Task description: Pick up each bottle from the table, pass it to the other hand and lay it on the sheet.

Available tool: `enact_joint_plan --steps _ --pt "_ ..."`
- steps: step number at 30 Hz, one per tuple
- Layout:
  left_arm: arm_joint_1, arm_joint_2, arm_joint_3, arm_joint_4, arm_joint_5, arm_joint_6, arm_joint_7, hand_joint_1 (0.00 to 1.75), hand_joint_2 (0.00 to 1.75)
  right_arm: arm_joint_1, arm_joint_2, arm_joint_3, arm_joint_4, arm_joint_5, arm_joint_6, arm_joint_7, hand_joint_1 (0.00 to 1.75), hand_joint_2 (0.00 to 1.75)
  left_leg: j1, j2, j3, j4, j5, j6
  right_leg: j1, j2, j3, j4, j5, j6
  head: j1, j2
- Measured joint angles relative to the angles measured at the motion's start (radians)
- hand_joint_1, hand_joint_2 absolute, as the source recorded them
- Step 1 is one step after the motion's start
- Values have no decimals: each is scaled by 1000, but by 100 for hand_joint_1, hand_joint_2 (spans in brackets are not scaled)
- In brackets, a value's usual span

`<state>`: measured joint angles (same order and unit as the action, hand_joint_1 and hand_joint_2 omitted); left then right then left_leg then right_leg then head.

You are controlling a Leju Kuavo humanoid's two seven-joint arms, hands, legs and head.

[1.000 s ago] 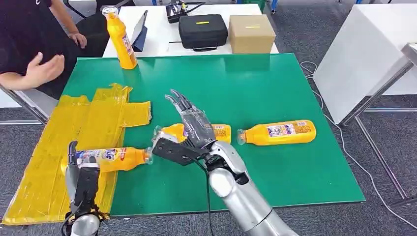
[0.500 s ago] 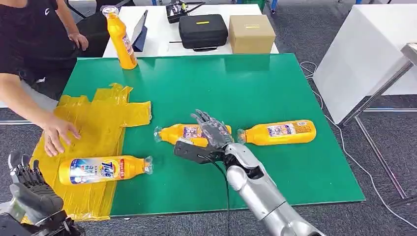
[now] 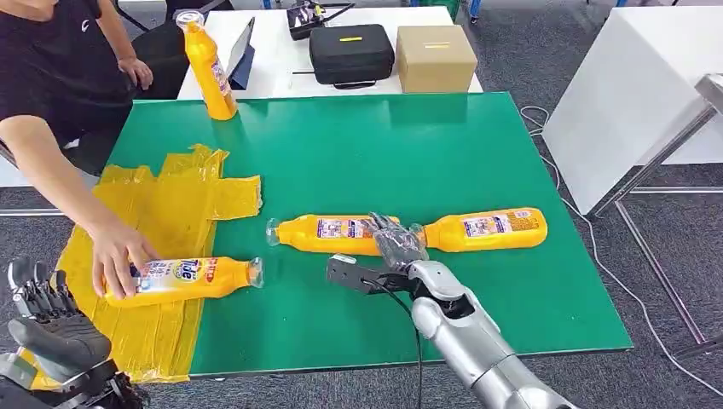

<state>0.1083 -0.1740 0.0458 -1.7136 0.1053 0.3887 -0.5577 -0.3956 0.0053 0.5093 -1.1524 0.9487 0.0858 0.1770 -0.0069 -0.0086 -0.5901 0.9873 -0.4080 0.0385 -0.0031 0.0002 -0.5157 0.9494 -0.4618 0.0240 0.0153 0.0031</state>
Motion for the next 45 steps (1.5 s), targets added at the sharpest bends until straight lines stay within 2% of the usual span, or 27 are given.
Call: enact_joint_plan --steps 15,25,36,45 --pt "-7 5 -6 3 0 -2 -2 0 0 -1 -8 9 15 10 -3 0 0 175 0 0 0 0 0 0 0 0 0 0 0 0 0 0" --pt "-45 4 -22 35 -1 -18 -10 0 0 -31 28 18 61 116 -87 2 0 175 0 1 0 0 0 0 0 0 0 0 0 0 0 0" --pt "-114 0 -45 98 20 -26 -12 0 0 -162 166 63 391 215 -164 36 0 175 0 1 0 0 0 0 0 0 0 0 0 0 0 0" --pt "-176 -8 -48 144 20 -23 -8 0 0 -262 227 69 588 267 -127 87 0 175 0 2 3 0 0 0 0 1 2 0 0 0 0 0"
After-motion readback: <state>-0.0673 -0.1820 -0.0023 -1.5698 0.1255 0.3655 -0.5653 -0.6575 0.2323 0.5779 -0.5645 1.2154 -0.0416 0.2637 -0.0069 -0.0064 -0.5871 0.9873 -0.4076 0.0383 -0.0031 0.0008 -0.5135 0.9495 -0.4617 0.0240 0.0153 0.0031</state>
